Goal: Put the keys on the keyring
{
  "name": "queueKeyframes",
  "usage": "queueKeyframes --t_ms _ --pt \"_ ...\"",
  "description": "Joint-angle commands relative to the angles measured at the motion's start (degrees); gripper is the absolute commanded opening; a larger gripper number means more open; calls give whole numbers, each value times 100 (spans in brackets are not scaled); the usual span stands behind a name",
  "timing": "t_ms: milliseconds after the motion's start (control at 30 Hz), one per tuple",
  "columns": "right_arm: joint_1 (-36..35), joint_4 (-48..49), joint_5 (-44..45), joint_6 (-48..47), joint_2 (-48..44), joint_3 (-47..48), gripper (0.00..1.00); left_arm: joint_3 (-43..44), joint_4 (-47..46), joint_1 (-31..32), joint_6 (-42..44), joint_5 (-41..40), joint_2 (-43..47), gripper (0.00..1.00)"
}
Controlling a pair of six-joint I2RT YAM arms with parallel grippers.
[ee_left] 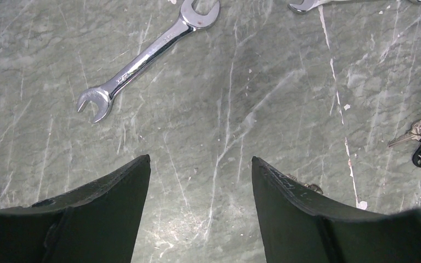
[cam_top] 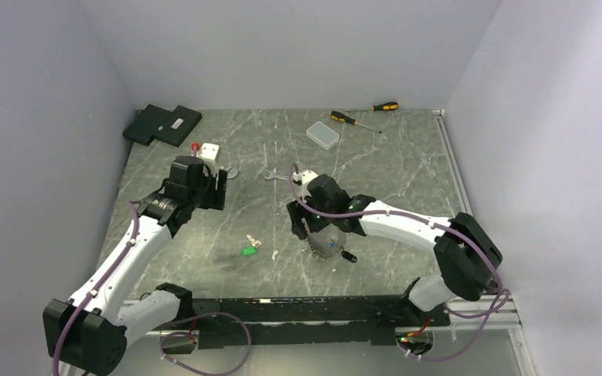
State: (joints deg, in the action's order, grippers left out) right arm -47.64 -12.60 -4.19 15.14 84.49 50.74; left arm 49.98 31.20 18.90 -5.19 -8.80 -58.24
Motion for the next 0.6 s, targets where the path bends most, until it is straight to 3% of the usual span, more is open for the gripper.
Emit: queueKeyframes --t_ms 0,133,300,567 --pt "-26 -93 238 -33 281 375 70 206 -78 18 -18 17 65 72" --pt "-35 -242 169 -93 692 757 52 204 -88 18 -9 34 58 71" --pt "-53 -281 59 -92 974 973 41 196 -97 18 9 55 63 71" --pt "-61 -366 150 -55 1364 1067 38 197 -105 18 18 76 93 70"
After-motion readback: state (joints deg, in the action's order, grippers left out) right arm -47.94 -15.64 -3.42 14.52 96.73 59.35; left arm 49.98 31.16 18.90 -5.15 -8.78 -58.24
